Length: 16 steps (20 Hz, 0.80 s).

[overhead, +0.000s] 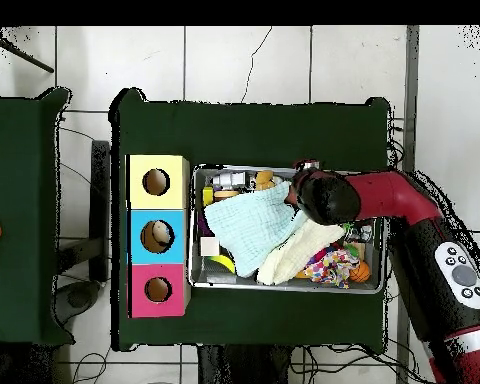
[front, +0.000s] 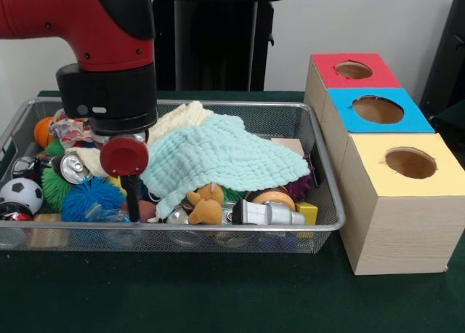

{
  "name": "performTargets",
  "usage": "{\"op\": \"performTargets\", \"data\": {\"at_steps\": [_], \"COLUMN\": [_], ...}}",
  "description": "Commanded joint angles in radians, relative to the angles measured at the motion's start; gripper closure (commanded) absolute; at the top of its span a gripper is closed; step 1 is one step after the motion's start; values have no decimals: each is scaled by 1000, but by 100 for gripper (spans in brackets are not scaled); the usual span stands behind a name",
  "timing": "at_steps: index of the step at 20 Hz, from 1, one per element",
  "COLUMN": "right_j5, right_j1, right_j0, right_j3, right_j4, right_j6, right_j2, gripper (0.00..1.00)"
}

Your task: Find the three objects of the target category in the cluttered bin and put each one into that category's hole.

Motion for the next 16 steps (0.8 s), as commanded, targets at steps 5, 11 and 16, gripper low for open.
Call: {"op": "performTargets", "data": {"at_steps": [5, 11, 16], "right_j5": [-2, 47, 106], "right_j1": [111, 109, 106], "right_j0": [-37, -51, -61], "right_j3": [-49, -80, -119], "right_j4": [-59, -51, -38], "right_j6": [-146, -222, -306], "right_j2": [-22, 1, 22], "gripper": [0, 0, 0]}}
